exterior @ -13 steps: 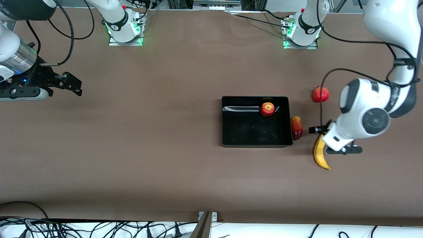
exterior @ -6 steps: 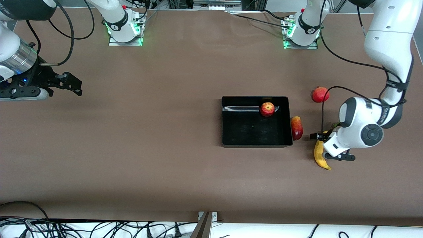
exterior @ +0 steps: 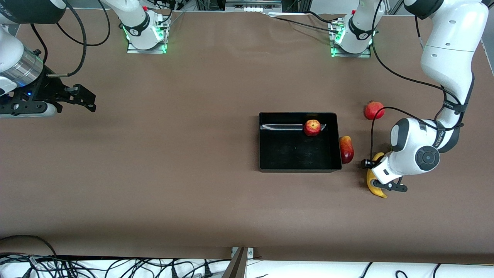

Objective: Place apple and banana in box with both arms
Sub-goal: 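Grasp the yellow banana with the left gripper, then lift the banana into the box and open the left gripper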

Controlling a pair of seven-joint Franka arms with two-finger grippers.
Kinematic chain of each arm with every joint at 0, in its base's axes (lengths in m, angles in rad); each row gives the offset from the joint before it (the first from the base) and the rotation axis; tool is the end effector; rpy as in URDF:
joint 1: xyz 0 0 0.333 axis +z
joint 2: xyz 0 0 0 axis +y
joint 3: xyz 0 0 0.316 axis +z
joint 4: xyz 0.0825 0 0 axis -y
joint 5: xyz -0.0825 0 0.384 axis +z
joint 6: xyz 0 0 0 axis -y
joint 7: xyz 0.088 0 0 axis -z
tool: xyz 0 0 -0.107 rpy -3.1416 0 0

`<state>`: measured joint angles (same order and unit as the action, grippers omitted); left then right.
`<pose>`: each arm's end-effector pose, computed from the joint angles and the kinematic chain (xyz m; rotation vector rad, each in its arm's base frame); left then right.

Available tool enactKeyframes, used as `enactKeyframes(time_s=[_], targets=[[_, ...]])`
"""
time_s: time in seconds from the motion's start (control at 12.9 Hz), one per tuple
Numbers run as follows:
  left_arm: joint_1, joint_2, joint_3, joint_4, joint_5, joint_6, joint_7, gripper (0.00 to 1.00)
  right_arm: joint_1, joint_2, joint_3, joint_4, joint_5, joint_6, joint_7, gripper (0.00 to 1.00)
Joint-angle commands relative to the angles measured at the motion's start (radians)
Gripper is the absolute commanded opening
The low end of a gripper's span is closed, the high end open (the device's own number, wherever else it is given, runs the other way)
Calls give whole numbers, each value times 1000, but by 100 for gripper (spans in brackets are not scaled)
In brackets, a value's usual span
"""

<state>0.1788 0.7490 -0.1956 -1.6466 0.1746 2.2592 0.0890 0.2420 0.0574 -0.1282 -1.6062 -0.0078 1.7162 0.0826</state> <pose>0.6715 0.0065 0.1718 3.1112 -0.2836 -0.1839 0.5799 0.0676 0.5884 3.1302 0.0509 0.0850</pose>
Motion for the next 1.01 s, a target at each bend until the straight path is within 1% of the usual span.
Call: enactKeyframes(time_s=[0.0, 0.08, 0.15, 0.31, 0.39, 0.46, 0.62, 0.7, 0.77, 0.93], targets=[[-1, -5, -2, 66, 22, -32, 28, 0, -12, 6, 12, 19, -5, -7, 3, 100], [-2, -11, -7, 106, 23, -99, 28, 0, -12, 6, 12, 19, -6, -7, 3, 100], [-7, -25, -18, 169, 22, -189, 28, 0, -12, 6, 12, 20, -6, -7, 3, 100], [-82, -36, -25, 314, 10, -405, 18, 0, -12, 6, 12, 20, -5, -7, 3, 100], [-138, -42, -28, 373, 3, -479, 6, 0, -12, 6, 12, 20, -5, -7, 3, 100], [-185, -74, -50, 376, -32, -533, -46, 0, -12, 6, 12, 19, -6, -7, 3, 100], [-260, -120, -102, 358, -72, -596, -293, 0, -12, 6, 12, 20, -6, -7, 3, 100], [-291, -123, -146, 358, -78, -612, -419, 0, -12, 6, 12, 19, -6, -7, 3, 100], [-321, -122, -174, 340, -78, -621, -516, 0, -12, 6, 12, 19, -6, -7, 3, 100], [-410, -102, -182, 289, -72, -566, -615, 0, -12, 6, 12, 20, -6, -7, 3, 100]])
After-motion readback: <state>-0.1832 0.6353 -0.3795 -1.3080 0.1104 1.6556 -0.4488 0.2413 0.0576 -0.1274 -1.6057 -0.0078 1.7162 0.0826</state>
